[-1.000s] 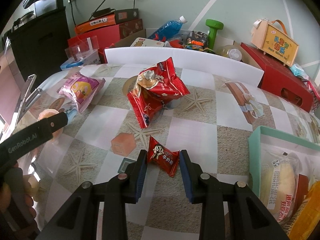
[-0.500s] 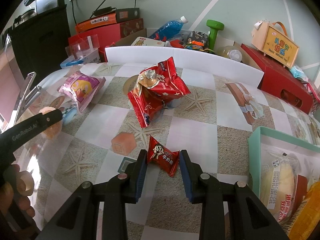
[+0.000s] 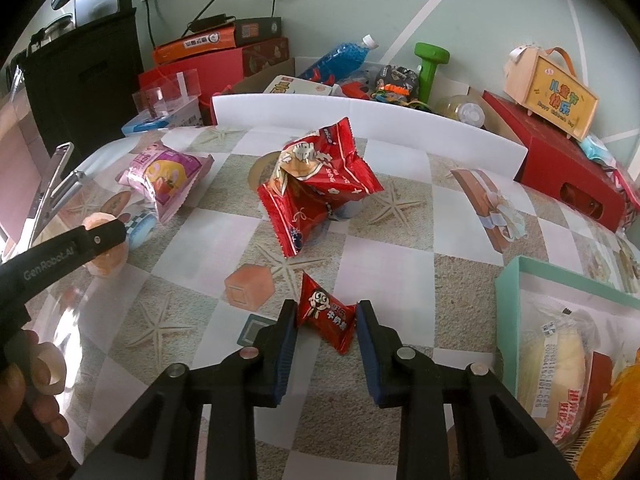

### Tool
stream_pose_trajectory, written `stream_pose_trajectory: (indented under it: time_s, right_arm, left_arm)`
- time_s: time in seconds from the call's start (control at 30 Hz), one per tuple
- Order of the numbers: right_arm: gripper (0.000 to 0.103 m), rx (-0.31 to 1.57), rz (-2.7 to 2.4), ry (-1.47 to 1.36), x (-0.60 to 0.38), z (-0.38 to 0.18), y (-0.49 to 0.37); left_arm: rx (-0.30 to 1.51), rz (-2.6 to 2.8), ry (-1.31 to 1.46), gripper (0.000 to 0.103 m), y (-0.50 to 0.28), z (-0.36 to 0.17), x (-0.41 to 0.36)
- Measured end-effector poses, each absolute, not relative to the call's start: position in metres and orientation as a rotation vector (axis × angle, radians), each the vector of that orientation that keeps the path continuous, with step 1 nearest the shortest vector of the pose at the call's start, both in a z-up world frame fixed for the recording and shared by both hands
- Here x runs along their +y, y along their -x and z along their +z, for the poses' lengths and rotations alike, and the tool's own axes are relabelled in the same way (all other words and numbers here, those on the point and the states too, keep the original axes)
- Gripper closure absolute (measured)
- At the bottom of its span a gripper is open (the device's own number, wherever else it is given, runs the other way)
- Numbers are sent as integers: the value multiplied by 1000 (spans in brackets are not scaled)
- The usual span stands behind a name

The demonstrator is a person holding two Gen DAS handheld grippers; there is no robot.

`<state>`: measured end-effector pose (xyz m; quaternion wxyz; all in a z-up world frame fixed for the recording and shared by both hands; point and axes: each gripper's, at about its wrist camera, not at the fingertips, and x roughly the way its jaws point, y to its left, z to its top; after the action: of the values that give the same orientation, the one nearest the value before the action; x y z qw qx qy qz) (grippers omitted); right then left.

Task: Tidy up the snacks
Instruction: 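Carry pudding cup with left tool while right tool carries candy packet to tray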

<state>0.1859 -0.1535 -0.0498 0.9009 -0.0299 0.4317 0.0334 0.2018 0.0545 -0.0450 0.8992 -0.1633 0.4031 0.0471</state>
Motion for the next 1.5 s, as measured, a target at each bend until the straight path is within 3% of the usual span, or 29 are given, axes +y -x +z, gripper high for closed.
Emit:
stream_pose_trajectory:
  time_s: [0.7, 1.5]
  right_arm:
    - [72, 807, 19, 87, -161, -15, -174]
    - [72, 730, -96, -7, -220, 40, -139]
  left_arm:
    - [809, 44, 387, 64, -195, -30, 54]
    - [740, -197, 270, 64, -174, 31, -32]
